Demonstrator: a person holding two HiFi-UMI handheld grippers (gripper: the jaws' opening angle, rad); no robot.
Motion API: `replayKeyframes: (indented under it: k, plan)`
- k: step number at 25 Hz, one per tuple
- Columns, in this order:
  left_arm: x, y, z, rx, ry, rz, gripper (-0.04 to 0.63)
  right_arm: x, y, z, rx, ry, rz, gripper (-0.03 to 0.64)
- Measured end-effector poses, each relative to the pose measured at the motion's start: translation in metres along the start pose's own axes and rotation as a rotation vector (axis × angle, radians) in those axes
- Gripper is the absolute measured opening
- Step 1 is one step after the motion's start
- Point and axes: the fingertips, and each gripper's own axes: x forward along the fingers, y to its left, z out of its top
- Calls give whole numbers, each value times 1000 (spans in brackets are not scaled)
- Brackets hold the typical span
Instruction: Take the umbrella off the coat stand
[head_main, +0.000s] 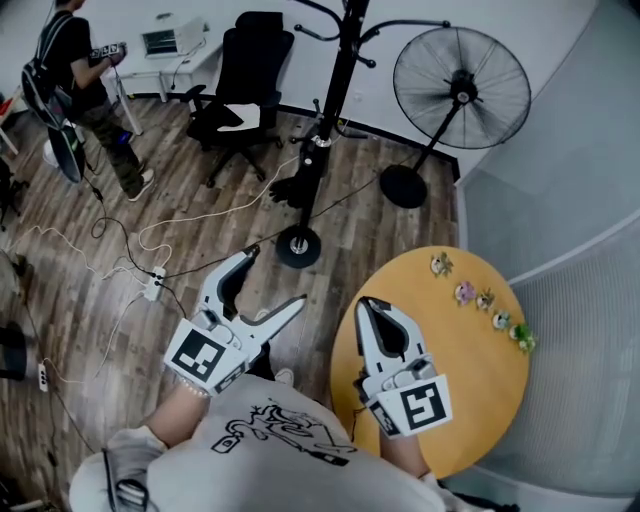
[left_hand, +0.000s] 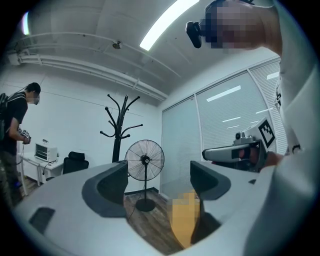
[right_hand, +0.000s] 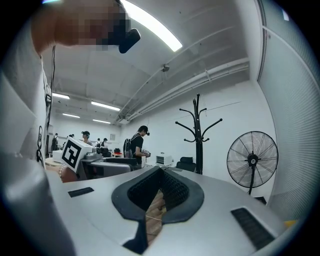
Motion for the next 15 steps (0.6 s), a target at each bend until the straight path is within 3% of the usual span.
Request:
replayKeyframes:
  k: [15]
  plan:
    - [27, 63, -1, -16, -11, 30, 390, 68, -16, -2, -11, 19, 23, 17]
